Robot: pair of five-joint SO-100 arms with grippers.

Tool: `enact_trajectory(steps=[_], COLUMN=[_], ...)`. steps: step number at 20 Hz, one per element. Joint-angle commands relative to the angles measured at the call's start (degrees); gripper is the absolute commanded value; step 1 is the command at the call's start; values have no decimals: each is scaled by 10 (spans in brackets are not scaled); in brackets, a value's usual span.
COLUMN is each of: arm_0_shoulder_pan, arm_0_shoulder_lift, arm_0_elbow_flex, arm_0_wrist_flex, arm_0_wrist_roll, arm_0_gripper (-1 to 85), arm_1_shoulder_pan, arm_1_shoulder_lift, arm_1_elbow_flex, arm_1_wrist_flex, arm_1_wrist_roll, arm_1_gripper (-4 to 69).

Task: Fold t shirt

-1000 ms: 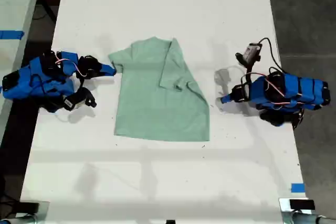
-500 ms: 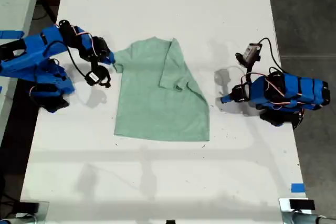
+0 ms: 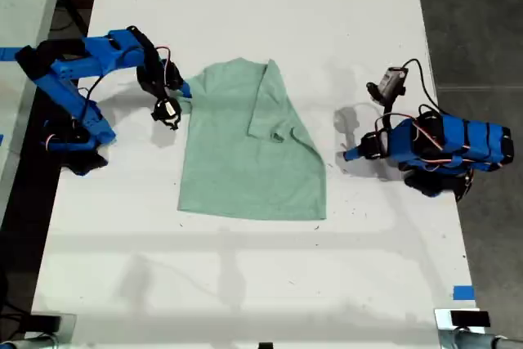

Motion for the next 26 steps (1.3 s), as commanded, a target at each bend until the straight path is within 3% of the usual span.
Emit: enact_trajectory(steps=[1,3,5,8,13,15,19,23,26], arm_0_shoulder_pan=[-6,-11,-15,-16,-9,27,143,237,278], arm_0_shoulder_lift=[-25,-42,-54,-58,0,38,115,102,18], arm_0_elbow_flex=[-10,11,28,33,-53,-120,-197,-198,-224], arm_0_wrist_flex=[-17,-33,-36,-13,109,129,91,-17,-45], arm_0_wrist_roll=[-2,-4,-21,-40,-76,-76,-95,-94,-99], arm_0_gripper=[222,202,-3,-3,-3,-3,-3,-1,267], arm_1_shoulder_pan=[-5,-4,-5,-4,-4,-4,-4,-4,-4], arm_1_shoulder_lift=[6,6,6,6,6,6,6,6,6], arm_1_elbow_flex=[35,35,35,35,35,35,35,35,35], arm_1_wrist_flex=[1,1,1,1,1,1,1,1,1], arm_1_wrist_roll=[3,3,4,4,4,4,4,4,4], arm_1_gripper=[-12,-12,-12,-12,-12,-12,-12,-12,-12])
